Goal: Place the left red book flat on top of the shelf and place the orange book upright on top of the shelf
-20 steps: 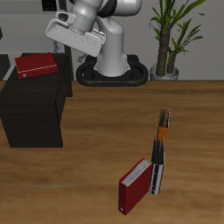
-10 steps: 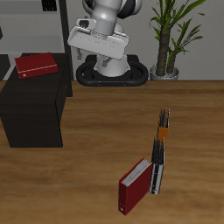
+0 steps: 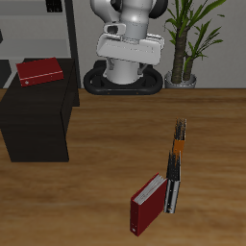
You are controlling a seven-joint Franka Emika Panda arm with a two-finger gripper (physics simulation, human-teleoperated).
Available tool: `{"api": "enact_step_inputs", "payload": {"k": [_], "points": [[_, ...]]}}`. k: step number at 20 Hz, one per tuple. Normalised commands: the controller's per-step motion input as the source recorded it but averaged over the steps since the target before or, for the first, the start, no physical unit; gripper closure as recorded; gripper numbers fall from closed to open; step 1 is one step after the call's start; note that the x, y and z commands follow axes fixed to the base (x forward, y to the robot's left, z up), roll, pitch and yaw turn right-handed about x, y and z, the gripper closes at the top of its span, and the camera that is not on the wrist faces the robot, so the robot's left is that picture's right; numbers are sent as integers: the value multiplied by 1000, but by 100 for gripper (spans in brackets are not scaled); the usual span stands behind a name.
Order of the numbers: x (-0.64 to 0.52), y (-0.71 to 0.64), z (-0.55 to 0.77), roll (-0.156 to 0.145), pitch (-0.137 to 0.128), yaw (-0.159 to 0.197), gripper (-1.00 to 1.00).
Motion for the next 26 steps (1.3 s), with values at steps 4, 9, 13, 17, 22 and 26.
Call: {"api": "enact_step_inputs", "payload": {"k": [4,9,13,17,22,26], "points": [[143,327,135,91,-34,-5,-100],[226,494,65,93,-7,-5,-100],[201,210,-23,41,45,-31,-100],[239,422,-66,73,37,79,-100],[151,307,-77,65,-6,35,-100],[220,97,-111,19,27,22,-100]]}}
